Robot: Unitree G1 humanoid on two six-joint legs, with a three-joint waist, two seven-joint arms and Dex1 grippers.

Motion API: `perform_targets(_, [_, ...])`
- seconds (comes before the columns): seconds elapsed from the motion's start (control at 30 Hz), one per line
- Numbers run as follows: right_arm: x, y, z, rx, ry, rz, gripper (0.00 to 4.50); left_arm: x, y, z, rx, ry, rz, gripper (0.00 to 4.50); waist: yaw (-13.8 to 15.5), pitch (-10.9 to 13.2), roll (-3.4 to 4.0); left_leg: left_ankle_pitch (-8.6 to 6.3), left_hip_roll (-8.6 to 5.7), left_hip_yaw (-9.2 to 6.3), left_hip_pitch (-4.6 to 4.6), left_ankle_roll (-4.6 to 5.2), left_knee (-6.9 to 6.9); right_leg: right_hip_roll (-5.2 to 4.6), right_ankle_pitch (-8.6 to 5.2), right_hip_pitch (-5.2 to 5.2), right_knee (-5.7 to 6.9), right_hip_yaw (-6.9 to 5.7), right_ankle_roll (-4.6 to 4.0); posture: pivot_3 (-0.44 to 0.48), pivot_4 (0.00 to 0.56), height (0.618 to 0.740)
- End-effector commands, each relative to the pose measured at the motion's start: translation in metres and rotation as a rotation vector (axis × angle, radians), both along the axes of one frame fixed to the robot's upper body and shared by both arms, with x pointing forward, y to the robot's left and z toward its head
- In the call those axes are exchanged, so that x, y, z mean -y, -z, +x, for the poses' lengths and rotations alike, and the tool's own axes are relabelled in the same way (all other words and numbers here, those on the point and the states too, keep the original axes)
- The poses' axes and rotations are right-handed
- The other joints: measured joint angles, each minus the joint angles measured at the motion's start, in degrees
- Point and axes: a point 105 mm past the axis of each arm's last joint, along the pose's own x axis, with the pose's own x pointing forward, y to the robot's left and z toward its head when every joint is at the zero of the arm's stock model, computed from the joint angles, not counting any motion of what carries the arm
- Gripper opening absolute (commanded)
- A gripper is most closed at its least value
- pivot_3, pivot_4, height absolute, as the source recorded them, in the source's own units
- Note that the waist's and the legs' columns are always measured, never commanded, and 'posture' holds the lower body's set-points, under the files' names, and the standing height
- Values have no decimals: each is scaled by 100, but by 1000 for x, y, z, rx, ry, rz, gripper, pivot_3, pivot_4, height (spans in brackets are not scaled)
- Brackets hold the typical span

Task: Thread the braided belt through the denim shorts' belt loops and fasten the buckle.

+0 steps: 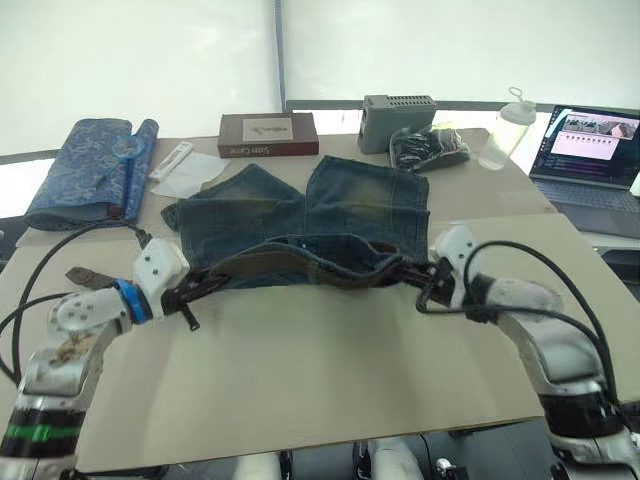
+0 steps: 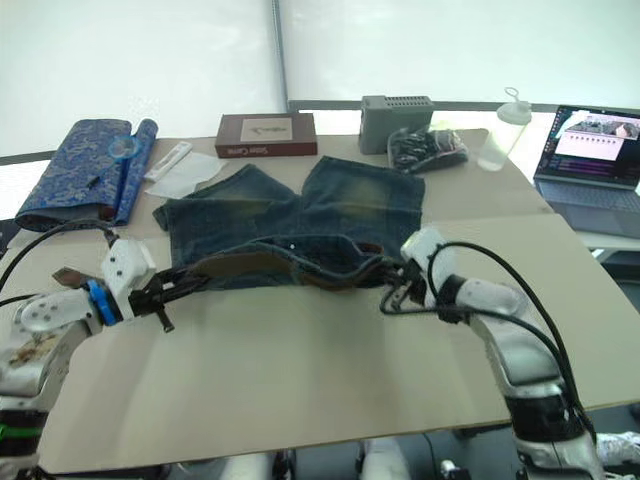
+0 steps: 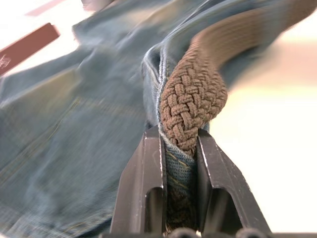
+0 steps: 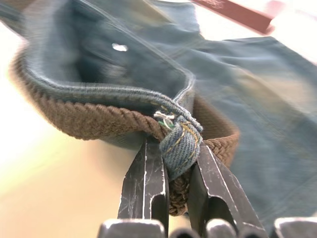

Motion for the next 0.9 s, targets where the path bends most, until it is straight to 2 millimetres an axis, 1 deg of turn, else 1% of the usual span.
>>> perform_targets(0.03, [10, 10, -42, -92, -130, -89, 1853, 1, 3, -35, -108, 29, -40, 1599, 27, 3, 4, -2, 0, -1, 5, -1, -4, -1, -2, 4, -8, 1, -3, 0, 150, 709])
perform_targets(0.07, [13, 14, -51, -140, -145, -97, 2149, -2, 8, -41, -159, 19, -52, 1944, 52, 3, 5, -5, -3, -1, 1, 1, -8, -1, -3, 2, -17, 0, -4, 0, 150, 709])
perform_targets(0.1, [15, 18, -61, -183, -166, -111, 2532, -5, 11, -48, -209, 22, -64, 2480, 69, 3, 5, -15, -6, -2, 2, 5, -10, -2, -4, 5, -22, 3, -4, 0, 150, 709])
perform_targets(0.13, [19, 20, -74, -240, -203, -127, 2825, -13, 12, -53, -254, 2, -86, 2866, 91, 3, 4, -27, -7, -2, 11, 6, -9, -2, -7, 13, -23, 5, -3, 0, 150, 709])
perform_targets(0.2, [26, 16, -96, -356, -251, -107, 2825, -33, 9, -60, -340, -33, -141, 2866, 141, 12, 7, -30, -4, -2, 1, 5, 1, 0, -9, 4, -19, 3, -4, 0, 150, 709])
perform_targets(0.23, [28, 14, -102, -392, -265, -95, 2825, -40, 7, -62, -367, -41, -159, 2866, 146, 13, 8, -30, -4, -6, 0, 5, 2, 0, -9, 4, -17, 2, -5, 0, 150, 709])
perform_targets(0.27, [25, 2, -104, -387, -286, -43, 2825, -50, 3, -63, -386, -50, -174, 2866, 148, 14, 8, -30, -2, -12, 11, 4, 4, 2, -10, 2, -19, -2, -6, 0, 150, 709])
perform_targets(0.3, [21, -10, -103, -377, -301, 21, 2825, -57, -3, -57, -375, -72, -186, 2866, 147, 15, 13, -31, -1, -17, 31, 3, 4, 2, -13, 9, -26, -4, -10, 0, 150, 709])
perform_targets(0.37, [12, -25, -99, -355, -321, 91, 2825, -62, -12, -46, -341, -99, -196, 2866, 145, 16, 39, -32, 2, -48, 33, 1, -3, 15, -13, 22, -81, -18, -11, 0, 150, 709])
perform_targets(0.43, [-1, -40, -84, -291, -326, 156, 2311, -53, -23, -29, -318, -103, -244, 2340, 146, 18, 51, -33, 2, -105, -15, 2, -6, 48, -9, 22, -146, -41, -4, 0, 150, 709])
perform_targets(0.47, [-7, -45, -73, -253, -305, 169, 1980, -47, -26, -21, -309, -102, -250, 1978, 156, 17, 50, -33, 6, -110, -30, 2, -10, 69, -7, 20, -174, -33, -1, 0, 150, 709])
perform_targets(0.5, [-11, -49, -66, -230, -289, 175, 1634, -43, -28, -16, -304, -102, -253, 1512, 165, 17, 50, -33, 1, -109, -29, 2, -6, 79, -5, 22, -174, -11, 1, 0, 150, 709])
perform_targets(0.53, [-17, -47, -47, -181, -222, 147, 1310, -34, -27, -8, -289, -96, -250, 1037, 169, 16, 48, -32, -4, -105, -28, 2, -1, 81, -2, 23, -173, 2, 4, 0, 150, 709])
perform_targets(0.6, [-22, -35, -12, -82, -85, 3, 563, -12, -21, 7, -277, -100, -237, 25, 176, 11, 43, -34, -17, -90, -23, 8, 2, 79, 3, 25, -171, 22, 1, 0, 150, 709])
perform_targets(0.63, [-23, -31, -3, -51, -50, -50, 227, -4, -18, 11, -272, -97, -227, 0, 178, 9, 35, -39, -26, -84, -21, 16, 4, 78, 12, 25, -168, 33, 0, 0, 150, 709])
perform_targets(0.67, [-25, -25, 8, -29, -15, -81, 29, 4, -14, 18, -273, -115, -223, 0, 181, 7, 21, -40, -44, -81, -22, 21, 2, 80, 24, 22, -161, 51, 2, 0, 150, 709])
perform_targets(0.7, [-27, -20, 16, -21, 6, -93, 29, 11, -11, 23, -276, -122, -227, 0, 184, 5, 7, -44, -62, -75, -25, 26, 1, 83, 33, 23, -135, 85, 9, 0, 150, 709])
perform_targets(0.73, [-32, -12, 19, -30, -4, -105, 29, 22, -6, 28, -276, -125, -226, 0, 188, 6, 3, -45, -91, -74, -25, 32, 1, 82, 39, 15, -83, 130, 42, 0, 150, 709])
perform_targets(0.77, [-36, -5, 20, -39, -22, -115, 29, 31, -2, 30, -276, -123, -219, 0, 197, 6, 3, -16, -101, -69, -25, 43, 3, 85, 39, 12, -69, 144, 39, 0, 150, 709])
perform_targets(0.8, [-42, 2, 17, -46, -58, -132, 29, 41, 4, 28, -291, -100, -211, 0, 194, 6, 3, 0, -101, -66, -27, 39, 0, 92, 36, 10, -70, 144, 39, 0, 150, 709])
perform_targets(0.87, [-54, 16, -1, -70, -199, -175, 29, 60, 18, 19, -325, -37, -178, 0, 176, 6, 3, -1, -98, -67, -27, 28, -2, 100, 29, 10, -68, 143, 43, 0, 150, 709])
perform_targets(0.9, [-57, 20, -9, -78, -249, -187, 29, 65, 23, 16, -335, -20, -167, 0, 166, 6, 3, -2, -99, -67, -27, 28, -4, 100, 25, 11, -69, 144, 48, 0, 150, 709])
